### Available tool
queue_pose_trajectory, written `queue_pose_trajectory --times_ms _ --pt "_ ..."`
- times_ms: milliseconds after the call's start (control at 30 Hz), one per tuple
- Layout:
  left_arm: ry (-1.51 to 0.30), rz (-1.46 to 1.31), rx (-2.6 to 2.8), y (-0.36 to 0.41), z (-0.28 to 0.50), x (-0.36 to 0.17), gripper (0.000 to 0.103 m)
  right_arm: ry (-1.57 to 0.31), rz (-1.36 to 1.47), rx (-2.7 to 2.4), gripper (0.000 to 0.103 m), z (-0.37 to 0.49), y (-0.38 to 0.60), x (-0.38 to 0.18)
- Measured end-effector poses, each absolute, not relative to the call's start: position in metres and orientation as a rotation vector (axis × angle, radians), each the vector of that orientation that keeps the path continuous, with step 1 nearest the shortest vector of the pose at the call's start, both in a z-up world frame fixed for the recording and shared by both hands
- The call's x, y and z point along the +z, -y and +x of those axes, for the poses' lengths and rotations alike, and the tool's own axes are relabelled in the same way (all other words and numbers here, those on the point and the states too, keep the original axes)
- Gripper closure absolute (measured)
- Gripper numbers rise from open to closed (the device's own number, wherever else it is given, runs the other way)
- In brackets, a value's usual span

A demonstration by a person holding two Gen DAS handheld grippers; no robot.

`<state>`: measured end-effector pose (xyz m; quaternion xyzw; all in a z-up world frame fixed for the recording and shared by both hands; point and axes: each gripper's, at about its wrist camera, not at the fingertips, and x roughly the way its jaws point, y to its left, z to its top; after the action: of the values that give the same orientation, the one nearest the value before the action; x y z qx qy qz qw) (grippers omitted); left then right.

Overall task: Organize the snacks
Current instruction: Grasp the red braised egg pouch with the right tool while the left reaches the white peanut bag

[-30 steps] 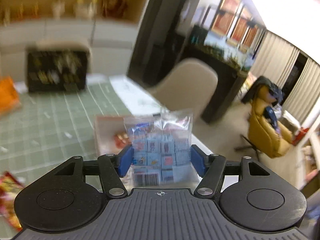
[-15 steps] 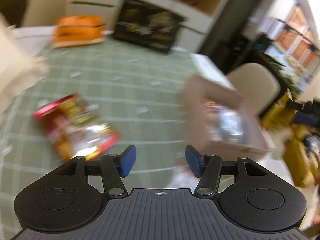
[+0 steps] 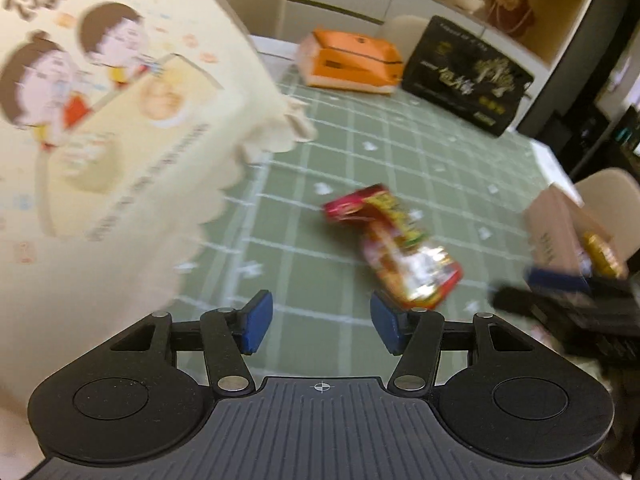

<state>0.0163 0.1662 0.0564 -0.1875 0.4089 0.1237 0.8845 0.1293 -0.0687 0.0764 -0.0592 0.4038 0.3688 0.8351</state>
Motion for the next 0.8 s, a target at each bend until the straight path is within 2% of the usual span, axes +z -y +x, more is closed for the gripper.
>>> queue_pose_trajectory --times_ms 267,333,400,467,533,567,600,667,800 --pt "-0.860 -0.388 0.267 -0.178 -0.019 0.058 0.043 -0.809 -0.290 0.853 0.031 0.159 -0.058 0.043" --pt "-0.874 -0.395 0.259 -0.178 -0.022 0.053 0.044 -0.815 -0.361 0.822 0.026 0.164 -0.074 0.033" --pt "-0.888 -0.404 0.253 -0.179 -0.024 0.048 0.045 -0.831 -0.414 0.789 0.010 0.167 -0.080 0.021" --pt "-0.898 -0.410 0.246 -0.179 -0.025 0.044 0.047 -0.852 -0.345 0.784 0.008 0.173 -0.068 0.016" --pt "-0.901 -0.412 0.231 -0.177 -0.023 0.042 0.047 -0.879 -0.317 0.777 0.018 0.174 -0.053 0.019" --pt "-0.902 -0.411 0.216 -0.174 -0.021 0.041 0.047 -0.884 -0.305 0.769 0.037 0.172 -0.046 0.023" --pt "-0.902 -0.410 0.199 -0.170 -0.019 0.040 0.047 -0.897 -0.289 0.775 0.041 0.168 -0.036 0.028" --pt "-0.905 -0.402 0.162 -0.161 -0.013 0.039 0.047 -0.939 -0.245 0.801 0.045 0.157 -0.011 0.038" --pt "-0.918 -0.367 0.060 -0.130 0.003 0.038 0.047 -0.895 -0.246 0.764 0.046 0.114 0.045 0.062"
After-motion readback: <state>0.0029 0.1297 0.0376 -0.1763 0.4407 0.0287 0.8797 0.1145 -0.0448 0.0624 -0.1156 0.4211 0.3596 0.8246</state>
